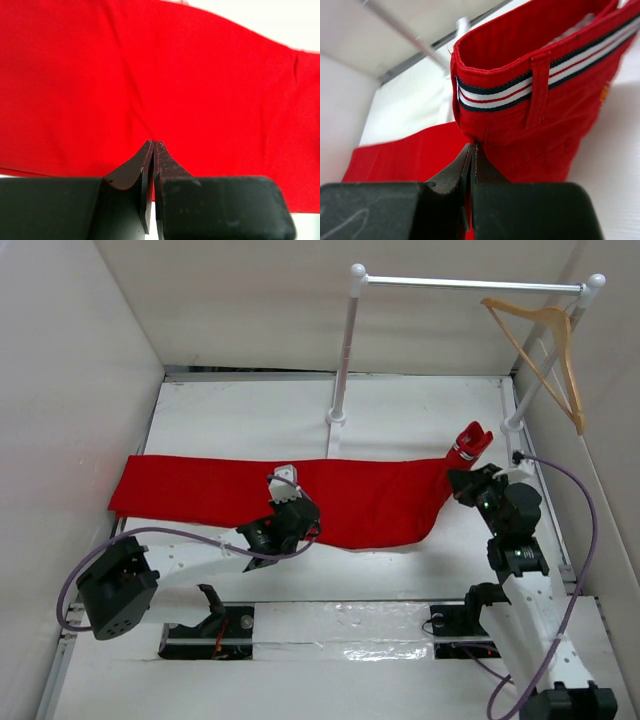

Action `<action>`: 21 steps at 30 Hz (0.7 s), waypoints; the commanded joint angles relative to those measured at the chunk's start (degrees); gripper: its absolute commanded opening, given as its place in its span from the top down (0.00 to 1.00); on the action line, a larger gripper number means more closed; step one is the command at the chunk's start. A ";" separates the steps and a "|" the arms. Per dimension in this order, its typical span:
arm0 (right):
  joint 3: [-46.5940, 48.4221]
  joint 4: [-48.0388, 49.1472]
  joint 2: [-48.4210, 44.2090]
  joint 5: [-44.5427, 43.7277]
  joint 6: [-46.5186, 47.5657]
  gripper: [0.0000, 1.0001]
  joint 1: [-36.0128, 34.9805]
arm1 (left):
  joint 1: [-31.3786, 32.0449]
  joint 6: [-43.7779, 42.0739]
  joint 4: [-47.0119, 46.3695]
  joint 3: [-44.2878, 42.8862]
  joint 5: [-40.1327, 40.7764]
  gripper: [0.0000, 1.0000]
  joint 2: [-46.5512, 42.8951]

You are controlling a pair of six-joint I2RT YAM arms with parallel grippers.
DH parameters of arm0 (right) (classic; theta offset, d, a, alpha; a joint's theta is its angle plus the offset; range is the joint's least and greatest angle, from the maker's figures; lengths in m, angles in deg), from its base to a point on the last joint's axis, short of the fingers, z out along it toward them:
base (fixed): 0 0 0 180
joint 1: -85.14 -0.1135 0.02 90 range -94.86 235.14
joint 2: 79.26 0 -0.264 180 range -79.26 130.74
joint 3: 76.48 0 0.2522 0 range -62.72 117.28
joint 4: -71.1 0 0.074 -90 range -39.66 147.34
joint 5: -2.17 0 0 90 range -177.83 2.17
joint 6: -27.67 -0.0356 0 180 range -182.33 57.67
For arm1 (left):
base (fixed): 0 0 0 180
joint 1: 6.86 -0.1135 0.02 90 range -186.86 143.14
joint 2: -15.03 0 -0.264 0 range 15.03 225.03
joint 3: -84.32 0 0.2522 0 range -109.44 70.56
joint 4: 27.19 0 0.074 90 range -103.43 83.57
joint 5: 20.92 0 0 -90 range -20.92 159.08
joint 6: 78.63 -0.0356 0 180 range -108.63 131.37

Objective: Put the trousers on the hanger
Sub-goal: Fold the trousers at the center of the board.

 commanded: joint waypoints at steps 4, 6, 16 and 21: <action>14.31 -1.32 3.76 -10.05 1.47 1.00 -14.80 | 2.29 5.07 -3.05 1.31 3.11 1.00 8.23; 19.48 -2.97 4.55 -12.42 1.82 1.00 -18.32 | 2.81 5.77 -3.14 0.88 3.11 1.00 11.91; 38.31 -10.19 8.24 -17.18 8.32 1.00 -19.57 | 10.90 8.77 -5.16 -6.85 0.57 1.00 26.69; 45.87 -13.27 8.77 -16.39 10.26 1.00 -19.03 | 12.13 3.42 -10.32 -21.23 -3.64 1.00 37.13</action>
